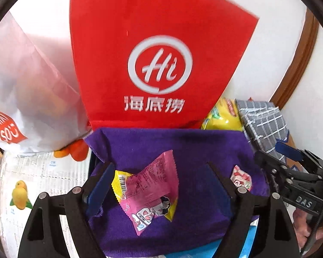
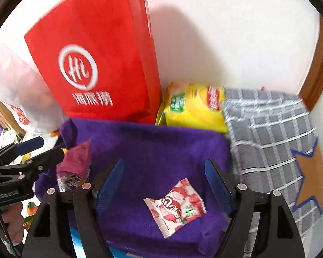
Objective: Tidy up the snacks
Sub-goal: 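Open the left tool over the purple towel while the right releases the candy there, then move both open tools back to the snack pile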
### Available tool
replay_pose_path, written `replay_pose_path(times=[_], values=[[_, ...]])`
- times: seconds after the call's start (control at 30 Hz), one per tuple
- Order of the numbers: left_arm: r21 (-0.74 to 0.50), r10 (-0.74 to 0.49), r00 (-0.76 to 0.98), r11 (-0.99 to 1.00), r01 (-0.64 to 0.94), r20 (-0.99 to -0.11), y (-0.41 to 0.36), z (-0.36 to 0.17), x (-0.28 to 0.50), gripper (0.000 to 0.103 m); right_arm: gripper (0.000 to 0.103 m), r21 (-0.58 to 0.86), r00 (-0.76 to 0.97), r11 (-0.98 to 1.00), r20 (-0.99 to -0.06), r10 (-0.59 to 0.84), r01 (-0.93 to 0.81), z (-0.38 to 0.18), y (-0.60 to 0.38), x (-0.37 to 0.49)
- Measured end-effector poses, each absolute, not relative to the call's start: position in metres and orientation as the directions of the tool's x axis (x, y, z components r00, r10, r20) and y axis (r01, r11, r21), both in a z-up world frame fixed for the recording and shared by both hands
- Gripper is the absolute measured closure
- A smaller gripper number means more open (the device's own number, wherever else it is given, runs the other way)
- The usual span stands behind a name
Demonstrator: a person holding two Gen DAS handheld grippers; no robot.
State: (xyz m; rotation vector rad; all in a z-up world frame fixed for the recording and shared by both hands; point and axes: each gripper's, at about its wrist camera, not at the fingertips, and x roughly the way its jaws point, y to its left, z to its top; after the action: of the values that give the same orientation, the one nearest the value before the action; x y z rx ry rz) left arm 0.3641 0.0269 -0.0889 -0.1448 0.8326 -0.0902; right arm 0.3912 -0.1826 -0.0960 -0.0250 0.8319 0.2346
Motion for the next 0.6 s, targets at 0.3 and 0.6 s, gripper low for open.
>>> replay_pose_path(times=[0.3, 0.6], values=[[-0.160, -0.143, 0.732, 0.986, 0.047, -0.667, 0.033, -0.044, 0.315, 0.021, 0.020, 0.013, 0.712, 0.979, -0.685, 0.156, -0.202, -0.061, -0.190, 0.316], [-0.153, -0.120, 0.731, 0.988, 0.021, -0.672, 0.051, -0.039, 0.238, 0.021, 0.020, 0.051, 0.680, 0.978, -0.711, 0.179, -0.204, -0.072, -0.194, 0.245]])
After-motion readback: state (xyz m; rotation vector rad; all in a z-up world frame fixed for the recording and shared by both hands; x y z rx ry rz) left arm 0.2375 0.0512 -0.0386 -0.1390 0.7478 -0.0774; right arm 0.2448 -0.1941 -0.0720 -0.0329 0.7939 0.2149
